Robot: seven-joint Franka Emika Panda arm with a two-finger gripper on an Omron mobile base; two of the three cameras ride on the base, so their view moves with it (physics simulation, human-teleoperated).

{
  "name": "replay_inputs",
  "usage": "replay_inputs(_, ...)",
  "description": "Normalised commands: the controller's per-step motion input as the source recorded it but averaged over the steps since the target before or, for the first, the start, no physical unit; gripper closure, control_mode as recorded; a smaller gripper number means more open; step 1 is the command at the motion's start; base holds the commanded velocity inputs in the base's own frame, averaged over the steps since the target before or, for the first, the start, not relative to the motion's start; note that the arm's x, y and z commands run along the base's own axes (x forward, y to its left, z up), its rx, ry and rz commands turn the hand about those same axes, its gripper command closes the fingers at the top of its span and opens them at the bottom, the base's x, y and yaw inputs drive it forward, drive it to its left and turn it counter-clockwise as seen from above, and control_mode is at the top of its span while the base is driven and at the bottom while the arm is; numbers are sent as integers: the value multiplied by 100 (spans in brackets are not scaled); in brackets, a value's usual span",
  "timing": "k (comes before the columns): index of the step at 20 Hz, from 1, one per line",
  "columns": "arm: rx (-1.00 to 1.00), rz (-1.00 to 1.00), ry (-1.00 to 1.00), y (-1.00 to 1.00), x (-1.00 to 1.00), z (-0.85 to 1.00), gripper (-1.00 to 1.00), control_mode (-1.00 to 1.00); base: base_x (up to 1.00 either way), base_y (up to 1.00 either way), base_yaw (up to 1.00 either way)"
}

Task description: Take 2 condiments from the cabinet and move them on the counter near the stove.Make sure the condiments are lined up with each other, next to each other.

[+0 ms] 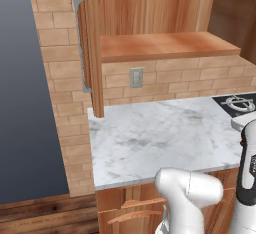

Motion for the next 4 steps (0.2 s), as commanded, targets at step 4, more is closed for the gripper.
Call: replay_inputs(4,0,-2,31,23,3,92,-100,-100,0,0,0)
